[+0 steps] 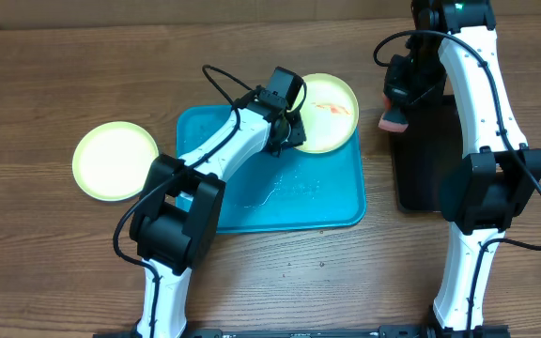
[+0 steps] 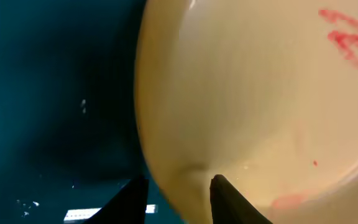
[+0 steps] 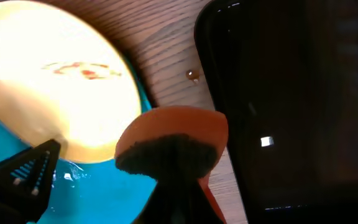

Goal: Clean dirty plates on tray and stack at the side
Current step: 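Grip the remaining yellow-green plate's rim with the left gripper and pull it left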

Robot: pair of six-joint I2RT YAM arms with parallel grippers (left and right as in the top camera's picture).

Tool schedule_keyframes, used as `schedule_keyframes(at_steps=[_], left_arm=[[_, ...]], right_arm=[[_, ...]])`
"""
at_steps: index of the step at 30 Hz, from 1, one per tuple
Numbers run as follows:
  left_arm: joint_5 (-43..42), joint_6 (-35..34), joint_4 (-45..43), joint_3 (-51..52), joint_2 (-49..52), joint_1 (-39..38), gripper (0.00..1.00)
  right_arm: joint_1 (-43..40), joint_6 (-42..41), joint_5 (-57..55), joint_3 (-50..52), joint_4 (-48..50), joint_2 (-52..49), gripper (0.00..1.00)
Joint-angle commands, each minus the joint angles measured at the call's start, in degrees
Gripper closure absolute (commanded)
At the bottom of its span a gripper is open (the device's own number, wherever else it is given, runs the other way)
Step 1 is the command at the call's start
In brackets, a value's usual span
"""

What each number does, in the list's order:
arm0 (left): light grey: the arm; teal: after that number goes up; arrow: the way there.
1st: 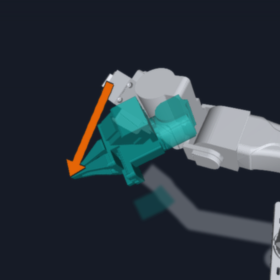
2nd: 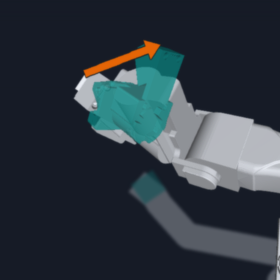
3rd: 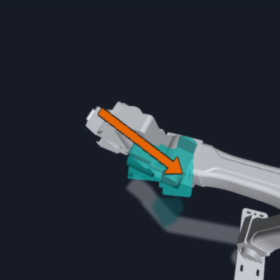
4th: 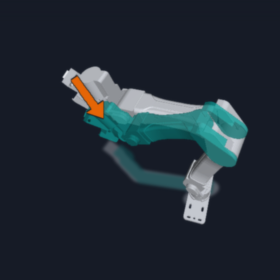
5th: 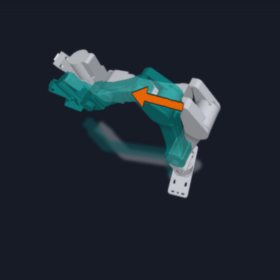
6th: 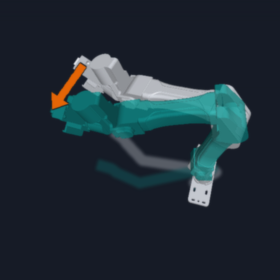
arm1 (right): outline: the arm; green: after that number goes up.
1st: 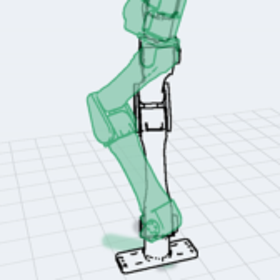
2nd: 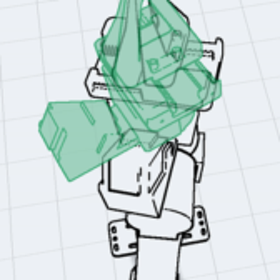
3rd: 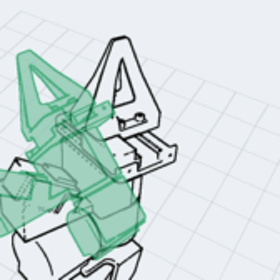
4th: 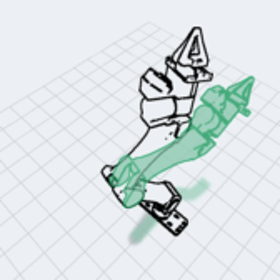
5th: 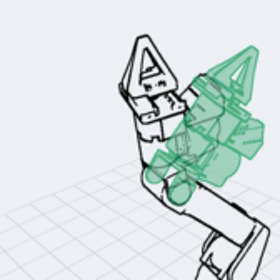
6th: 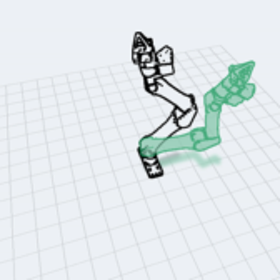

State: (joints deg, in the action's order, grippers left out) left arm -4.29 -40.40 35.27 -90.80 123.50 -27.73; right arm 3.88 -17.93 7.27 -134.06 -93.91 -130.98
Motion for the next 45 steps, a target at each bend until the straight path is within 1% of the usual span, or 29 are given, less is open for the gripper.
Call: schedule_keyframes(at_steps=[1,6,9,10,11,12,14,16,18,21,22,24,27,31,35,37,40,41,42,43,44,45], left_arm=[[-0.6,-2.1,0.2,-0.3,2.0,0.2,0.67],[0.3,-2.0,0.3,-0.3,2.0,0.2,0.76],[0.5,-2.0,0.5,-0.3,2.0,0.2,0.85],[0.5,-2.0,0.7,-0.3,2.0,0.2,0.92],[0.5,-1.7,0.7,-0.3,2.0,0.2,0.95],[0.9,-1.2,0.7,-0.3,2.0,0.2,0.96],[3.9,0.4,0.7,-0.3,2.0,0.4,0.96],[6.3,3.4,1.0,-0.3,2.0,0.9,0.96],[6.1,5.9,2.8,-0.9,1.9,1.9,0.96],[5.3,6.4,8.2,-2.9,1.9,4.2,0.96],[5.0,7.7,10.3,-3.8,1.9,5.1,0.96],[4.9,11.9,14.4,-5.7,1.9,6.8,0.96],[4.9,20.2,20.2,-7.7,1.9,9.3,0.96],[4.9,26.6,23.4,-7.7,1.9,11.3,0.95],[5.0,32.9,24.5,-7.7,1.9,12.5,0.96],[6.4,34.2,24.5,-7.7,1.9,12.9,0.88],[8.7,35.2,24.5,-7.7,1.9,13.0,0.69],[8.7,35.3,24.7,-7.7,1.9,13.1,0.71],[8.3,35.2,25.2,-7.7,1.9,13.2,0.81],[7.0,35.2,26.2,-7.7,1.6,13.2,0.87],[6.4,35.0,26.7,-7.7,1.3,13.2,0.88],[6.4,34.6,27.1,-7.7,0.5,13.2,0.86]], right_arm=[[0.0,0.4,0.2,-1.7,0.0,3.3,0.96],[0.0,0.4,0.2,-1.7,0.1,3.3,0.96],[0.0,0.4,0.2,-1.7,0.1,3.3,0.96],[0.0,0.4,0.2,-1.7,0.0,3.2,0.96],[0.0,0.4,0.3,-1.7,-0.1,3.3,0.96],[0.0,0.4,0.3,-1.7,-0.2,3.3,0.96],[0.1,0.4,0.3,-1.7,-0.5,3.2,0.96],[0.3,0.4,0.3,-1.7,-0.6,3.2,0.96],[0.9,0.5,0.3,-1.7,-0.7,3.2,0.96],[1.9,0.5,0.3,-1.7,-1.0,3.2,0.96],[2.4,0.5,0.3,-1.7,-0.9,3.2,0.96],[3.5,0.5,0.3,-1.7,-0.8,3.3,0.96],[5.8,0.4,0.7,-1.7,-0.7,3.2,0.96],[8.9,0.4,1.4,-1.7,-0.7,3.2,0.96],[12.7,0.4,1.4,-1.6,0.1,3.2,0.96],[14.5,0.4,1.3,-1.6,0.9,3.2,0.96],[16.1,0.4,1.3,-1.5,1.9,3.2,0.96],[16.3,0.4,1.3,-1.3,2.1,3.2,0.96],[16.4,0.4,1.3,-1.2,2.1,3.2,0.96],[16.4,0.4,1.3,-1.0,2.0,3.2,0.96],[16.4,0.4,1.3,-0.7,2.0,3.2,0.96],[16.4,0.4,1.3,-0.3,1.7,3.2,0.96]])
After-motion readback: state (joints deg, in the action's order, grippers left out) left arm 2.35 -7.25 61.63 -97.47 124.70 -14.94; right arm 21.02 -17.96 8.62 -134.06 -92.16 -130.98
